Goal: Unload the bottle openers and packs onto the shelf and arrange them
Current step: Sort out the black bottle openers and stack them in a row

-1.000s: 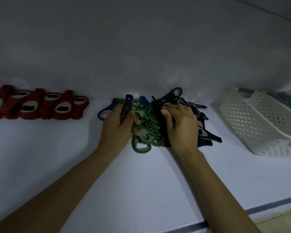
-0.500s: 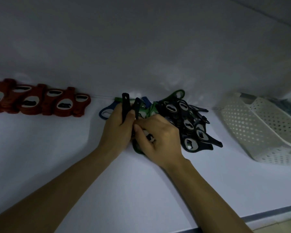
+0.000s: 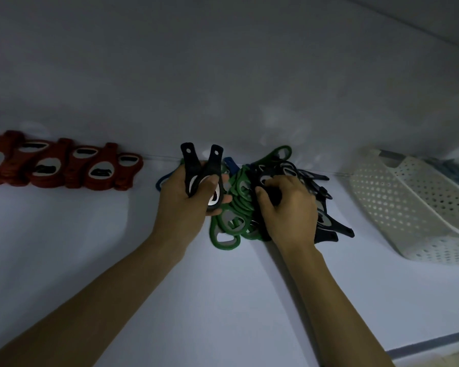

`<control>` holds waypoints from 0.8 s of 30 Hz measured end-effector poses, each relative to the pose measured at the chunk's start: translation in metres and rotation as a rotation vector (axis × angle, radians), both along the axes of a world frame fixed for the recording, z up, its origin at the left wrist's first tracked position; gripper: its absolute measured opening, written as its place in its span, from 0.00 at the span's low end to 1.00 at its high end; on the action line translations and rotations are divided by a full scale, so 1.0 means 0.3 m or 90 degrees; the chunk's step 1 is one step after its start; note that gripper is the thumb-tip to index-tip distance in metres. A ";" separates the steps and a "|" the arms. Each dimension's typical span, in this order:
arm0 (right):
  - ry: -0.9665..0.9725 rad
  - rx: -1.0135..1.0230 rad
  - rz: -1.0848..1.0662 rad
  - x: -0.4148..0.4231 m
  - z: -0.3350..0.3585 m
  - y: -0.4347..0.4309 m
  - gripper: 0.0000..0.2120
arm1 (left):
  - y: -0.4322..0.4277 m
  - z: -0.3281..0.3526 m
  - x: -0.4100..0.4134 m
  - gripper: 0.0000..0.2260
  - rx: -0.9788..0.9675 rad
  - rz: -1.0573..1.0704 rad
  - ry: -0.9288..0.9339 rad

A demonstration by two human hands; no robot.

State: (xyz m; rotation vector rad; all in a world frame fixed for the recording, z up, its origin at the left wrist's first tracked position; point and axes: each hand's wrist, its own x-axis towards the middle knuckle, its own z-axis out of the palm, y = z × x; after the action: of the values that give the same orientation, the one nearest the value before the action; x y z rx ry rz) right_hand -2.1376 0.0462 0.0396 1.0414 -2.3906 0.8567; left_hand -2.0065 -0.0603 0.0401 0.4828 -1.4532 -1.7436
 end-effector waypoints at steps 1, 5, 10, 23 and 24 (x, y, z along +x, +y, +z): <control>0.006 -0.017 0.013 0.005 0.001 0.002 0.10 | 0.003 0.002 0.002 0.07 0.019 -0.009 0.001; -0.033 -0.071 0.036 0.019 -0.001 0.008 0.08 | 0.020 -0.007 0.000 0.05 0.110 -0.043 -0.016; -0.065 -0.184 0.101 0.040 0.000 0.007 0.07 | 0.018 -0.004 -0.012 0.12 0.162 -0.074 -0.032; 0.007 -0.167 0.371 0.134 -0.008 -0.018 0.10 | 0.022 -0.011 -0.011 0.13 0.176 -0.068 -0.026; 0.006 -0.148 0.391 0.139 -0.011 -0.017 0.10 | 0.021 -0.014 -0.011 0.11 0.168 -0.061 -0.030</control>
State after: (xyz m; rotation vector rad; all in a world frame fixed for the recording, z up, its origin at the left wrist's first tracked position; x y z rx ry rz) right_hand -2.0960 0.0410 0.0363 1.7003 -1.9070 1.2852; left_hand -2.0098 -0.0540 0.0359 0.6043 -1.3020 -2.0263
